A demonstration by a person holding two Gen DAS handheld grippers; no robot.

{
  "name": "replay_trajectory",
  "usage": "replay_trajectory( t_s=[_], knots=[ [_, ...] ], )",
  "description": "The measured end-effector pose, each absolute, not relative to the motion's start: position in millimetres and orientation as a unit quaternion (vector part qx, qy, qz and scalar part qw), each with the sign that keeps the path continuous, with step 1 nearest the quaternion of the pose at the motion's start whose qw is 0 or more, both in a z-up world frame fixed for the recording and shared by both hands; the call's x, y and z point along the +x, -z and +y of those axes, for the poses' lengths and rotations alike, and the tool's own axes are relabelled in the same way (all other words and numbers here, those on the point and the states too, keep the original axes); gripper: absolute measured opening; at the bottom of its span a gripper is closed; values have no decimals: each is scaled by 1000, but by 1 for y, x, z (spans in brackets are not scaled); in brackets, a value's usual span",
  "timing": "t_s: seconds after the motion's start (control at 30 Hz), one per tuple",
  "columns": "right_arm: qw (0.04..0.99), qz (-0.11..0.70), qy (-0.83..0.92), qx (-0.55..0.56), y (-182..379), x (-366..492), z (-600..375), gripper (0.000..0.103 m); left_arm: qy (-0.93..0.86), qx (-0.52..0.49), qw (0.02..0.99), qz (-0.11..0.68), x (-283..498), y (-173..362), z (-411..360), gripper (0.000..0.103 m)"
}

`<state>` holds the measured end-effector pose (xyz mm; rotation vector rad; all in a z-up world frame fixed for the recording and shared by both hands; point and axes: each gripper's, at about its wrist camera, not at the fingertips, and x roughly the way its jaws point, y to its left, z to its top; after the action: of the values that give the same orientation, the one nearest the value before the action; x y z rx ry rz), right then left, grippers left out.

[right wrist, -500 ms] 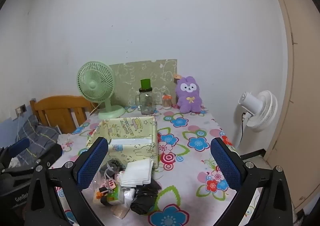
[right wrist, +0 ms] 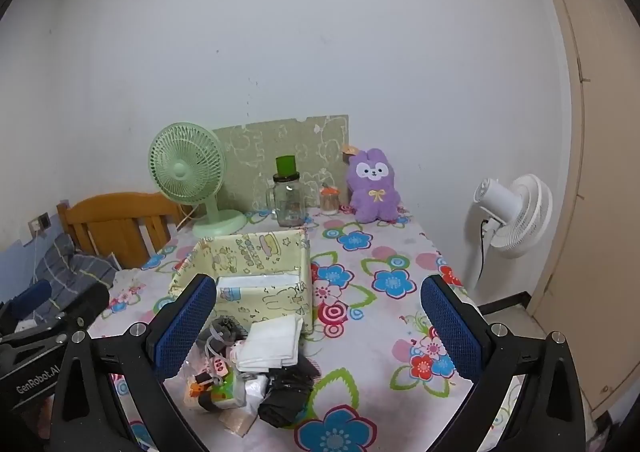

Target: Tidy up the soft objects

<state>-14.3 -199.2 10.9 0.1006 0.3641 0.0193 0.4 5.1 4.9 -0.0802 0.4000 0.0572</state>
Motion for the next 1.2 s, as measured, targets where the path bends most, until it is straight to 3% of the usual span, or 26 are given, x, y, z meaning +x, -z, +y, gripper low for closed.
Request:
replay_trajectory(
  t_s=[1.2],
  knots=[
    [981, 188, -16, 51, -7, -4, -194, 103, -4, -50, 976, 214, 5, 2, 4, 103]
  ],
)
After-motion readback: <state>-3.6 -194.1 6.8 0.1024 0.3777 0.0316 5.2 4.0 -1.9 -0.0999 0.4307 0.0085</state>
